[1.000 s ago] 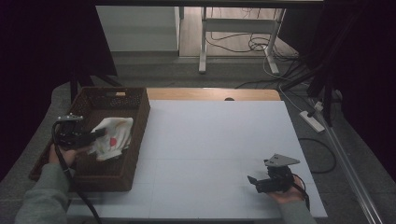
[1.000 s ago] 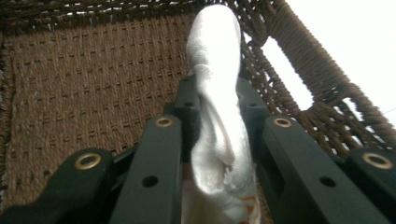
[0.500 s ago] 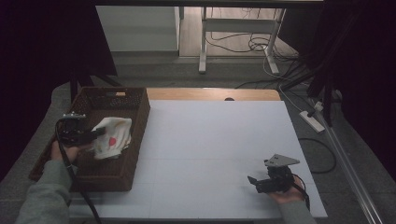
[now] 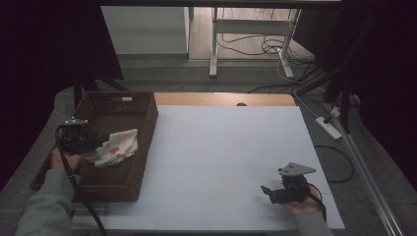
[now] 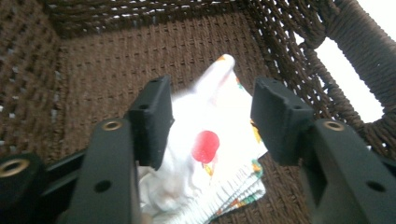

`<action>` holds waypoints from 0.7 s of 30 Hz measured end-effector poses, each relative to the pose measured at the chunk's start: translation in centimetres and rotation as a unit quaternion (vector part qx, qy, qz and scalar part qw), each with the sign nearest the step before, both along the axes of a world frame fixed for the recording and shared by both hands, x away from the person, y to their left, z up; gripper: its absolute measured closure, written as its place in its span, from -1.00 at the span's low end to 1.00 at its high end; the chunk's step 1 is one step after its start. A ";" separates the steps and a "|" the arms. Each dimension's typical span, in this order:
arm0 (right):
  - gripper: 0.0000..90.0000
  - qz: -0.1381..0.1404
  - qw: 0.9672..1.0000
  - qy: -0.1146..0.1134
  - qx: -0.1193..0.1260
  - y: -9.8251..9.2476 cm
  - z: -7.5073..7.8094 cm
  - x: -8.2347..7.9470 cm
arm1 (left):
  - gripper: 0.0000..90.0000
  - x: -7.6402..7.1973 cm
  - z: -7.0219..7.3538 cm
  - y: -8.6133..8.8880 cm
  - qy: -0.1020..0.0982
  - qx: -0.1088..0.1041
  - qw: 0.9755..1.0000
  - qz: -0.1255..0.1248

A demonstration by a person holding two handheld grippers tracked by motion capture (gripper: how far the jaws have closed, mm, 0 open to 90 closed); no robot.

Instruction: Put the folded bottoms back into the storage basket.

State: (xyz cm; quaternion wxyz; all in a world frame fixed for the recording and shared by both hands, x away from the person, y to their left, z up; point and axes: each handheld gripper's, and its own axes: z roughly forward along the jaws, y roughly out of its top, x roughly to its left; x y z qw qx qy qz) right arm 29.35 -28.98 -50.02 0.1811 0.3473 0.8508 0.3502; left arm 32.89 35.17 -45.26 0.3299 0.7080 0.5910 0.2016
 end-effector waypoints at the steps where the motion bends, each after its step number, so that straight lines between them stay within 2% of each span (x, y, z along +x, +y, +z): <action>1: -0.80 0.000 1.000 0.000 0.000 0.0 0.0 0.0 | 0.01 -0.1 0.1 0.0 -0.003 -0.001 1.000 -0.001; 12: -0.80 -0.002 1.000 0.000 0.005 -0.2 0.0 -0.2 | -0.05 -1.7 1.5 -1.3 -0.022 -0.018 0.999 -0.031; 15: -0.80 -0.002 1.000 -0.001 0.006 -0.2 0.1 -0.2 | -0.05 -2.5 2.0 -1.9 -0.031 -0.028 0.998 -0.045; 18: -0.80 -0.002 1.000 0.000 0.006 -0.2 0.1 -0.2 | -0.06 -3.0 2.4 -2.3 -0.035 -0.029 0.997 -0.057; 21: -0.80 -0.003 1.000 0.000 0.006 -0.2 0.1 -0.2 | -0.11 -4.2 3.1 -3.2 -0.044 -0.027 0.996 -0.074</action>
